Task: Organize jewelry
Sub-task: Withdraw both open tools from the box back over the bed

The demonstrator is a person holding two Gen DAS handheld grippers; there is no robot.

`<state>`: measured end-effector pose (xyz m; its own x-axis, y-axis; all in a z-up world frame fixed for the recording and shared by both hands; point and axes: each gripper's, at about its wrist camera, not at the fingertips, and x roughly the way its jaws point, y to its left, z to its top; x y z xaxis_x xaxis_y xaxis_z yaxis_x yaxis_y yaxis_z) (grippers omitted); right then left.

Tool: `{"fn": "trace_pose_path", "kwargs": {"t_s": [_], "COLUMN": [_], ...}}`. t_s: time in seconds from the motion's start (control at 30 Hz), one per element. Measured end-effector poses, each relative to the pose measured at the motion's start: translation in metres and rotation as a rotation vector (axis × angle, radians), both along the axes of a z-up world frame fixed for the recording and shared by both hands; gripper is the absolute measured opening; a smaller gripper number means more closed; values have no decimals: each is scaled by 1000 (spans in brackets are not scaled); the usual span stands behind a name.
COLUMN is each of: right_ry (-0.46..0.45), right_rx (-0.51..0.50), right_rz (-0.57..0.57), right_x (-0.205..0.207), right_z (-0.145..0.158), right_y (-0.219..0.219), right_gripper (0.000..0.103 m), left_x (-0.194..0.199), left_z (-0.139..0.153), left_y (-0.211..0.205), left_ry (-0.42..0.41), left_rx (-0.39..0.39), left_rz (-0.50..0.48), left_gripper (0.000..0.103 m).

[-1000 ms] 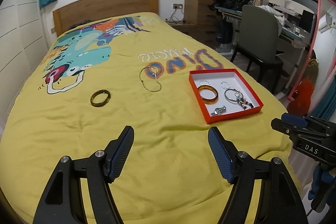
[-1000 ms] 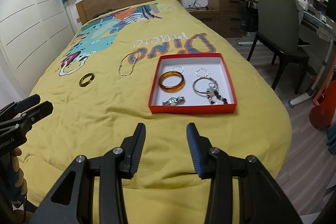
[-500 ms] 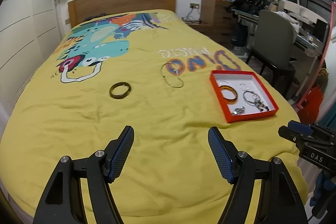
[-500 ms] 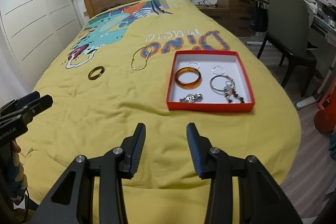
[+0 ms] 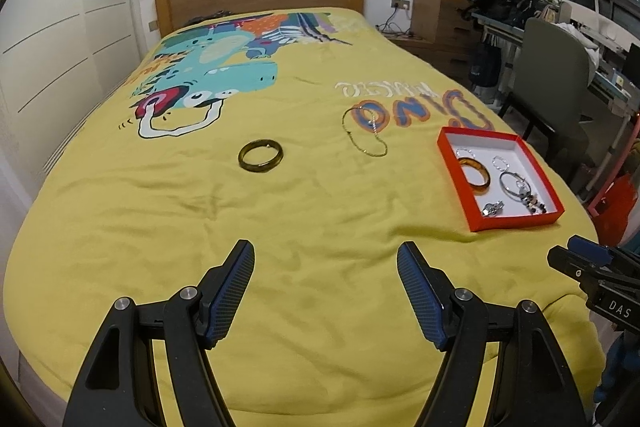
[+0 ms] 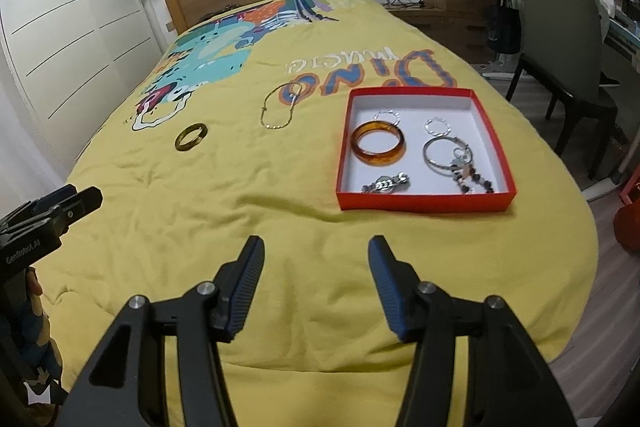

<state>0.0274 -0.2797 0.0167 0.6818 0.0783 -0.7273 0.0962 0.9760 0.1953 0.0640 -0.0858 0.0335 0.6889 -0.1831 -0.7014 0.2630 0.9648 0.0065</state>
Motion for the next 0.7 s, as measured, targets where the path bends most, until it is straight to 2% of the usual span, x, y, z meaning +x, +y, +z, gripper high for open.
{"fn": "trace_pose_path", "kwargs": {"t_s": [0.5, 0.7], "right_ry": [-33, -23], "right_rx": [42, 35], "right_rz": [71, 101], "right_x": [10, 18], "right_z": [-17, -22], "right_y": [9, 14], "right_gripper": [53, 53], "left_x": [9, 19], "left_z": [-7, -15], "left_y": [3, 4], "left_ry": [9, 45], "left_rx": [58, 86], "left_rz": [33, 39], "left_gripper": [73, 74]}}
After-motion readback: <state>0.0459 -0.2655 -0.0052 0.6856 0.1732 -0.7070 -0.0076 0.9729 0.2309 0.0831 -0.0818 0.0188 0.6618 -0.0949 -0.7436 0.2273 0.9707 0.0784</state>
